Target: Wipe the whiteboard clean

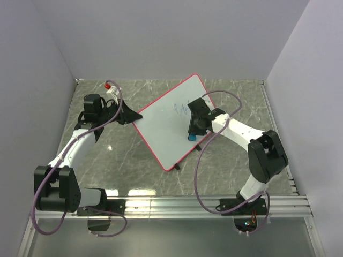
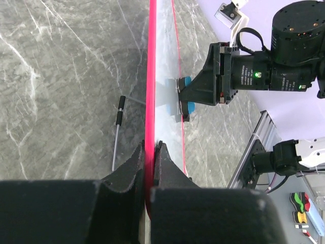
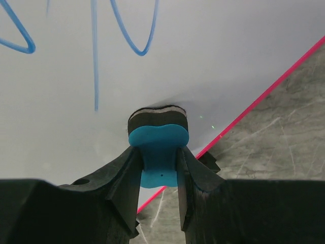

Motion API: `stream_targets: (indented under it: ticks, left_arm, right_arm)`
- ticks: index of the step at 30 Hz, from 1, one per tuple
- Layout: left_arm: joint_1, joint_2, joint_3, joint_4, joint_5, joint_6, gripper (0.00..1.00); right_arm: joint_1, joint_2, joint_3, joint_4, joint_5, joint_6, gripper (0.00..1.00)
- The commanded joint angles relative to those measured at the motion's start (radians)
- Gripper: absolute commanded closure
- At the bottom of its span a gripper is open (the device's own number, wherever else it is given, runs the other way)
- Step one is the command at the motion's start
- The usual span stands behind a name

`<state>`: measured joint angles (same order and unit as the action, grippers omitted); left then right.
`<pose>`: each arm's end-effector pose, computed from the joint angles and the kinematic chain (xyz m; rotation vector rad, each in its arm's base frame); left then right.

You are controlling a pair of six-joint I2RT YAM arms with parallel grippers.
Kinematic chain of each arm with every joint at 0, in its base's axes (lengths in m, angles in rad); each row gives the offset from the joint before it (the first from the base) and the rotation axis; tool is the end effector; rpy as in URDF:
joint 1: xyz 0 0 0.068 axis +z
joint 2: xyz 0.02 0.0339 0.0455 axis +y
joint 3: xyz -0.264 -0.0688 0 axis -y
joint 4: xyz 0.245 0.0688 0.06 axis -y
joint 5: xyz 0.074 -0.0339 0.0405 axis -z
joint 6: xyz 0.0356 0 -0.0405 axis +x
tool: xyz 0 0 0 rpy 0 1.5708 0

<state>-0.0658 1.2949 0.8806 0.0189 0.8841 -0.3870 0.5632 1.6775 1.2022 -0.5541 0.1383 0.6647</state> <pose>0.2832 -0.0463 0.2866 0.2869 1.9667 -1.1577 0.2983 0.1826 0.2236 0.1824 2.6027 0.2694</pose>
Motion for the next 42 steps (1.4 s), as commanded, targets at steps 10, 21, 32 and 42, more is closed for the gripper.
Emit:
stream_targets:
  ticks: [10, 21, 32, 42]
  left_arm:
    - [-0.051, -0.012, -0.034, 0.006, 0.036, 0.14, 1.0]
    - [-0.054, -0.017, -0.034, -0.004, 0.026, 0.146, 1.0]
    - [-0.054, -0.014, -0.032, 0.001, 0.024, 0.148, 1.0]
    - [-0.058, -0.02, -0.037, 0.004, 0.021, 0.151, 1.0]
  right_arm:
    - [0.007, 0.116, 0.45, -0.013, -0.054, 0.052, 1.0]
    - [0.0, 0.229, 0.621, -0.063, -0.077, 0.082, 1.0]
    - [-0.059, -0.022, 0.056, 0.062, -0.046, 0.084, 1.0]
    - [-0.059, -0.01, 0.186, 0.059, -0.072, 0.101, 1.0]
